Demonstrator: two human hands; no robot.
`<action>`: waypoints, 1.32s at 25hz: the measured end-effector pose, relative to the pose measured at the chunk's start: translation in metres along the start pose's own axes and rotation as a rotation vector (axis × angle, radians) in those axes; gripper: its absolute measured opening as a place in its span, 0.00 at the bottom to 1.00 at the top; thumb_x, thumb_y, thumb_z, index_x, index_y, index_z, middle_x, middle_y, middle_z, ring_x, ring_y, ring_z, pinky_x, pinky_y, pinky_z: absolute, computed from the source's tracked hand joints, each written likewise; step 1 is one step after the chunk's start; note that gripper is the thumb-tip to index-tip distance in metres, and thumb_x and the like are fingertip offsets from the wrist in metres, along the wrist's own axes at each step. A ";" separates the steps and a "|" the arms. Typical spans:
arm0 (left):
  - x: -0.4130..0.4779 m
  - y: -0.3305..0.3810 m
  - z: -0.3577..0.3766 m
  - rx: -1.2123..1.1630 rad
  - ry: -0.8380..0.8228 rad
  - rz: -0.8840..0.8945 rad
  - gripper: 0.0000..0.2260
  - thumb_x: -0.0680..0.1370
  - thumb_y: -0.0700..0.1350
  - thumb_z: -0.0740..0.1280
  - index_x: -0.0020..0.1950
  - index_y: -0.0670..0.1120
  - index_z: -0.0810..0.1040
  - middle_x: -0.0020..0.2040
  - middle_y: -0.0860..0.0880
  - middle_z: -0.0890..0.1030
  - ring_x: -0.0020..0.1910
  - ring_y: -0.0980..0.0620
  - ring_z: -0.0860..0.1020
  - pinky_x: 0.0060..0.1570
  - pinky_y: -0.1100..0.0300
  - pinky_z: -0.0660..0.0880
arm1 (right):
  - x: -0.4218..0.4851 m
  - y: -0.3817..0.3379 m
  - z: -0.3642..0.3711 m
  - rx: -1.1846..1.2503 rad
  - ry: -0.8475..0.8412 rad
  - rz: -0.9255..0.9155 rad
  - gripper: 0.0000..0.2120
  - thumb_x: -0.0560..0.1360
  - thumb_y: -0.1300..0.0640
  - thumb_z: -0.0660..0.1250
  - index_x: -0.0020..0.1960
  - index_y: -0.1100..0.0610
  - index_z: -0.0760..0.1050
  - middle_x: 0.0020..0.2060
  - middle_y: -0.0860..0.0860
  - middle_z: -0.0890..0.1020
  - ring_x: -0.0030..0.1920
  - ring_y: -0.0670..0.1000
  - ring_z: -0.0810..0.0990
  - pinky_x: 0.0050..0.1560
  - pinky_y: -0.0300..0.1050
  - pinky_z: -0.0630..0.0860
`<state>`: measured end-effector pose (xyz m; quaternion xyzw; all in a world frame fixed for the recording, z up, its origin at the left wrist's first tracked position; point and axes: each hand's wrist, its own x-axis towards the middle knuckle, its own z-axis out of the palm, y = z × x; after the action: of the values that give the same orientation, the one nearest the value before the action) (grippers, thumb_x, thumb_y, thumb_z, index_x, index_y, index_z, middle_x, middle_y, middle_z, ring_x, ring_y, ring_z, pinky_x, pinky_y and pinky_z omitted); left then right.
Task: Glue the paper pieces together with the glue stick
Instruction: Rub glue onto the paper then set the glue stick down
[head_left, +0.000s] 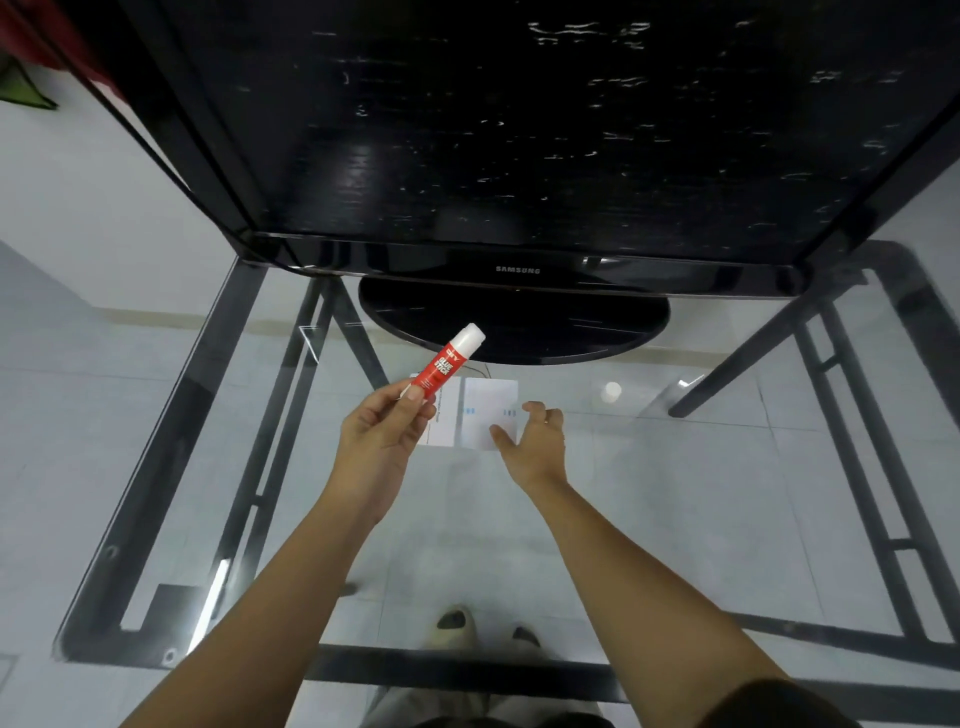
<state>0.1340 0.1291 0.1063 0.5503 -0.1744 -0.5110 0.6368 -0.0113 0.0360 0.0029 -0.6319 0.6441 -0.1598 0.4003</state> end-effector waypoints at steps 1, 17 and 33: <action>0.002 0.002 -0.004 0.006 0.021 0.002 0.07 0.75 0.45 0.66 0.51 0.46 0.80 0.51 0.46 0.81 0.46 0.53 0.80 0.52 0.61 0.77 | 0.003 -0.002 0.008 -0.024 0.003 0.002 0.27 0.71 0.52 0.71 0.65 0.59 0.64 0.62 0.58 0.67 0.61 0.58 0.70 0.58 0.50 0.74; 0.013 -0.026 -0.022 -0.075 0.032 -0.106 0.09 0.74 0.44 0.67 0.53 0.45 0.78 0.58 0.42 0.78 0.49 0.51 0.82 0.49 0.63 0.78 | -0.009 0.015 -0.003 0.005 -0.032 -0.023 0.24 0.68 0.58 0.74 0.61 0.58 0.70 0.62 0.54 0.69 0.57 0.54 0.74 0.55 0.44 0.73; 0.027 -0.081 -0.008 -0.187 0.091 -0.317 0.18 0.79 0.46 0.60 0.68 0.47 0.67 0.53 0.43 0.79 0.42 0.51 0.81 0.40 0.63 0.79 | -0.021 0.084 -0.030 -0.580 -0.137 -0.398 0.23 0.80 0.45 0.51 0.73 0.52 0.58 0.75 0.48 0.56 0.75 0.50 0.51 0.73 0.54 0.46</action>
<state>0.1143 0.1206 0.0236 0.5319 -0.0082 -0.5936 0.6039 -0.0932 0.0597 -0.0318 -0.8417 0.4986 -0.0027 0.2074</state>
